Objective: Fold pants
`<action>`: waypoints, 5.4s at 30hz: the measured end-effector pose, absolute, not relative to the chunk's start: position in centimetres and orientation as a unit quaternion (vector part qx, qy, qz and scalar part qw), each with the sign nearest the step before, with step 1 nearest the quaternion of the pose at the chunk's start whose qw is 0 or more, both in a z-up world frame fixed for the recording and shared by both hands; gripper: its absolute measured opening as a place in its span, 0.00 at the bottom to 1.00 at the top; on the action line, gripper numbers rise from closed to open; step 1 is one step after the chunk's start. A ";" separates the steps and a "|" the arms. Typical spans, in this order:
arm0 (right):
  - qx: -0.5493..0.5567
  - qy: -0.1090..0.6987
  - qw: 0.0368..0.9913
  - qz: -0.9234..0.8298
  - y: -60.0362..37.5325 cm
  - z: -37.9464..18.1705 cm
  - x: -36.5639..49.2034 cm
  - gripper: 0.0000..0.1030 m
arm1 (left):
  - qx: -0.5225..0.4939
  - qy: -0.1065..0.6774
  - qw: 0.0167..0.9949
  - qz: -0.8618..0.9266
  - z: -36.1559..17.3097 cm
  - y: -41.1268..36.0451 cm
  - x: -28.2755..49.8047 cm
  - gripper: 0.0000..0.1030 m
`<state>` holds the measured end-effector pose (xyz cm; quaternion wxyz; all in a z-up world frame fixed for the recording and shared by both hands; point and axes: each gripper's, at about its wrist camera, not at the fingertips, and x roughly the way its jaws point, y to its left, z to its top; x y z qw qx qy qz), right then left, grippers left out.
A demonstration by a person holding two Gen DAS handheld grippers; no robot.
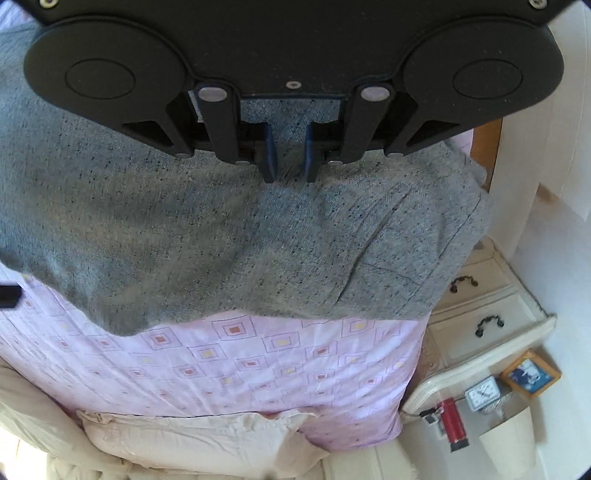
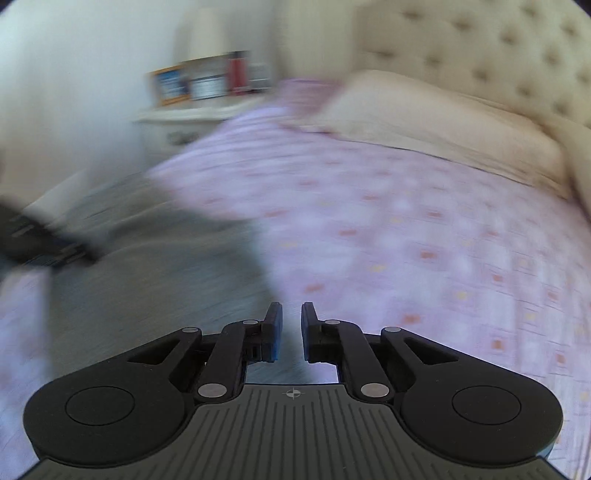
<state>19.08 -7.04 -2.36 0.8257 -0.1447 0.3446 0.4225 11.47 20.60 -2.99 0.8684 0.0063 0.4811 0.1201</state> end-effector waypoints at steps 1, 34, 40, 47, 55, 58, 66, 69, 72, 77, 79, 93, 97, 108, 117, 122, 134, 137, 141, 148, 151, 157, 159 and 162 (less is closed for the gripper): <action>-0.155 0.349 0.809 0.447 -7.2 -2.3 17.9 0.10 | 0.005 0.485 0.866 0.122 -2.9 20.5 11.4 0.27; -0.115 0.376 0.814 0.427 -15.3 -5.0 19.4 0.25 | 0.036 0.515 0.856 -0.037 3.4 6.3 23.5 0.28; -0.123 0.362 0.816 0.434 -16.6 -5.2 19.6 0.27 | 0.005 0.516 0.855 -0.049 1.5 4.2 24.0 0.28; -0.144 0.301 0.823 0.460 -16.5 -4.1 16.6 0.03 | 0.015 0.538 0.841 -0.048 0.4 2.8 24.0 0.27; -0.190 0.305 0.803 0.475 -15.5 -5.1 14.0 0.03 | 0.032 0.544 0.838 -0.028 -0.9 2.7 24.6 0.37; -0.176 0.333 0.829 0.414 -15.7 -6.0 16.4 0.05 | 0.013 0.555 0.832 -0.021 -2.4 3.2 25.6 0.35; -0.104 0.325 0.870 0.356 -18.8 -3.3 15.4 0.16 | -0.036 0.510 0.858 0.051 -1.0 6.1 28.7 0.35; -0.104 0.369 0.857 0.343 -20.4 -3.9 12.3 0.16 | -0.015 0.481 0.877 0.007 1.0 5.0 25.3 0.36; -0.148 0.406 0.844 0.318 -22.2 -5.3 8.2 0.16 | 0.020 0.479 0.876 -0.054 1.1 3.3 21.0 0.36; -0.134 0.428 0.849 0.279 -24.5 -4.9 4.3 0.16 | 0.119 0.529 0.831 -0.125 -2.8 1.4 15.9 0.37; -0.108 0.426 0.866 0.237 -25.4 -3.9 4.0 0.16 | 0.121 0.512 0.841 -0.128 -3.3 1.8 14.7 0.38; 0.116 0.401 0.897 -0.147 -40.6 -3.7 1.5 0.39 | 0.122 0.520 0.837 -0.120 -3.3 2.0 15.1 0.56; 0.219 0.396 0.875 -0.173 -43.2 -4.1 -1.4 0.42 | 0.102 0.524 0.840 -0.098 -3.5 3.1 15.0 0.69; 0.325 0.357 0.867 -0.123 -43.3 -6.2 -3.3 0.59 | 0.080 0.536 0.835 -0.097 -3.9 3.9 16.0 0.79; 0.378 0.332 0.858 -0.107 -44.1 -7.4 0.8 0.14 | 0.046 0.541 0.831 -0.118 -2.3 3.6 16.2 0.66; 0.366 0.325 0.866 -0.101 -43.2 -6.7 1.5 0.14 | 0.032 0.532 0.830 -0.162 -0.3 -0.2 16.9 0.66; 0.345 0.301 0.888 -0.050 -43.4 -3.0 1.6 0.14 | 0.106 0.515 0.816 -0.241 -2.6 -12.8 20.0 0.65; 0.328 0.298 0.896 -0.034 -43.0 -2.0 2.0 0.13 | 0.115 0.518 0.817 -0.224 -4.3 -13.6 20.7 0.67; 0.297 0.293 0.909 -0.008 -42.1 -0.1 2.6 0.14 | 0.107 0.508 0.825 -0.223 -3.1 -13.3 21.0 0.57; 0.266 0.289 0.919 0.020 -40.3 1.9 3.8 0.14 | 0.080 0.519 0.819 -0.230 -0.8 -10.1 16.8 0.57; 0.252 0.295 0.921 0.028 -39.4 2.6 4.2 0.14 | 0.079 0.566 0.788 -0.229 -2.7 -9.0 13.8 0.57; 0.234 0.308 0.920 0.063 -36.5 4.4 5.4 0.14 | 0.156 0.557 0.767 -0.278 -3.8 -9.6 9.2 0.59; 0.234 0.315 0.915 0.094 -35.0 5.3 6.2 0.14 | 0.119 0.563 0.765 -0.289 -3.2 -8.7 9.7 0.59; 0.223 0.327 0.905 0.154 -31.9 6.7 8.2 0.14 | 0.054 0.570 0.774 -0.270 -2.4 -5.9 12.0 0.59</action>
